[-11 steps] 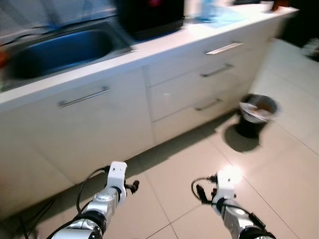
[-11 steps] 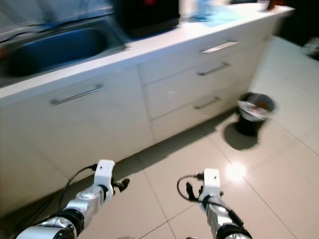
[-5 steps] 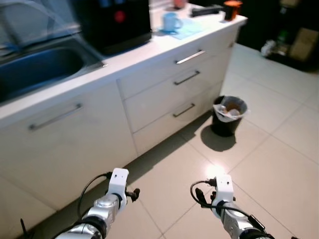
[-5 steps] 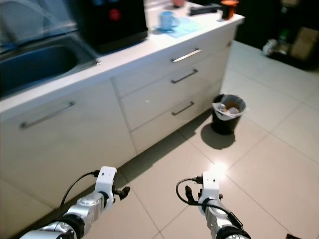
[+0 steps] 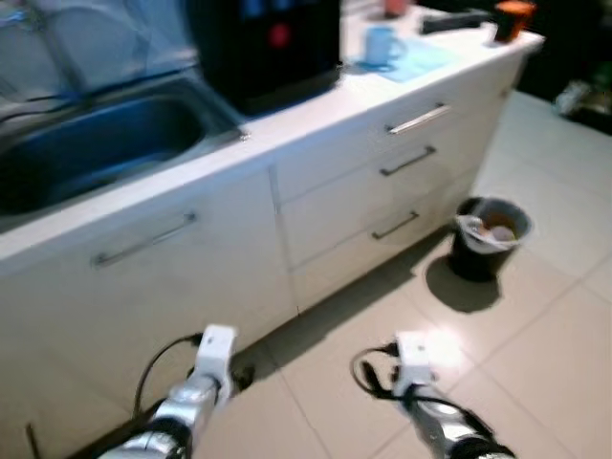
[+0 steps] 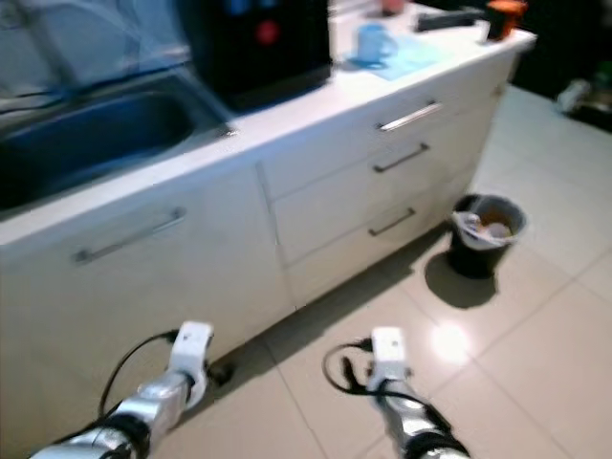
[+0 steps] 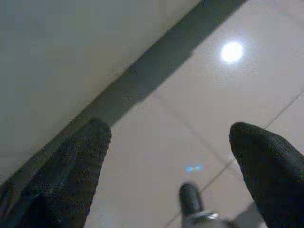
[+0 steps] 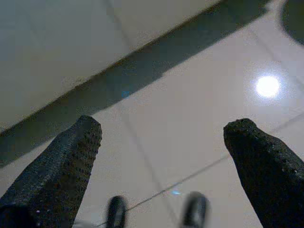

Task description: Kitchen organization

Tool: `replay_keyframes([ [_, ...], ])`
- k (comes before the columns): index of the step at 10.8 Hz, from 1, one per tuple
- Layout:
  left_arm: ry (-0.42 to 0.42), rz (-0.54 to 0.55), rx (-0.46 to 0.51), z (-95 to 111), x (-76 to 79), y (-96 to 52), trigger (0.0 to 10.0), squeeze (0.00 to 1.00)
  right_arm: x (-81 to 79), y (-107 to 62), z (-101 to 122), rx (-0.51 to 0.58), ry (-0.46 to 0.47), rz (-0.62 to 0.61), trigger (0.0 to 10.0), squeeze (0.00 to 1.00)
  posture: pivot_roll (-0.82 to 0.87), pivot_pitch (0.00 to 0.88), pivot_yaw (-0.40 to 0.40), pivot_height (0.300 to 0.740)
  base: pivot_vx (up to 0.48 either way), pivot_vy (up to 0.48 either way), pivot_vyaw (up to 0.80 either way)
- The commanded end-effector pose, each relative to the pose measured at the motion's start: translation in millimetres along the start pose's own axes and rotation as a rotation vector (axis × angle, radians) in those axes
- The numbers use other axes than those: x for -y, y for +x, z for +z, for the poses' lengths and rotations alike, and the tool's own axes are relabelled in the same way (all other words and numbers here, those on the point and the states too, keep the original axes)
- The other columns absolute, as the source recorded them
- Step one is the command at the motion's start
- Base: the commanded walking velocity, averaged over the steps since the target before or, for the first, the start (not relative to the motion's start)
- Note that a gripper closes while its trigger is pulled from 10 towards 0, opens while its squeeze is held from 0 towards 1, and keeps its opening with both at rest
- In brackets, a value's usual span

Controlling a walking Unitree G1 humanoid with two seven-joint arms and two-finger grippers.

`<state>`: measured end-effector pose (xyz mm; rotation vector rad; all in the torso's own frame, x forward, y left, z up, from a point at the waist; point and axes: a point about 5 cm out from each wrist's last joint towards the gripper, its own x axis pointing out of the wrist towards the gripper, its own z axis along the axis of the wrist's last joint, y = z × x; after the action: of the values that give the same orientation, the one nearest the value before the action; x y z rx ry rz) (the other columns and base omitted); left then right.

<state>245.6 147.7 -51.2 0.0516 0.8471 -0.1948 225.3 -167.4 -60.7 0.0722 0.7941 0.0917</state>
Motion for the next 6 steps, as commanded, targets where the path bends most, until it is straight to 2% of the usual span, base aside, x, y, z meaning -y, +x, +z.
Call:
replay_keyframes([
  [1, 0.012, 0.021, -0.021, -6.3, -8.3, -2.2, 10.0, 0.00, -10.3, 2.3, 2.0, 0.005, 0.003, 0.027, 10.0, 0.00, 0.04, 0.009, 0.095, 0.740, 0.401, 0.266, 0.00],
  [2, 0.019, 0.009, -0.030, -8.2, -6.9, -2.2, 10.0, 0.00, -10.0, 2.0, -0.1, -0.005, 0.006, 0.024, 10.0, 0.00, 0.04, 0.010, 0.095, 0.740, 0.405, 0.000, 0.00],
  [5, 0.059, 0.005, -0.043, -10.8, -8.2, -2.9, 10.0, 0.00, -9.8, 1.5, -2.3, -0.012, 0.007, 0.023, 10.0, 0.00, 0.04, 0.013, 0.099, 0.740, 0.000, 0.000, -0.80],
  [6, 0.067, 0.003, -0.047, -11.9, -8.5, -3.1, 10.0, 0.00, -10.1, 1.5, -1.7, -0.005, 0.008, 0.025, 10.0, 0.00, 0.04, 0.014, 0.099, 0.740, 0.266, 0.000, 0.00],
])
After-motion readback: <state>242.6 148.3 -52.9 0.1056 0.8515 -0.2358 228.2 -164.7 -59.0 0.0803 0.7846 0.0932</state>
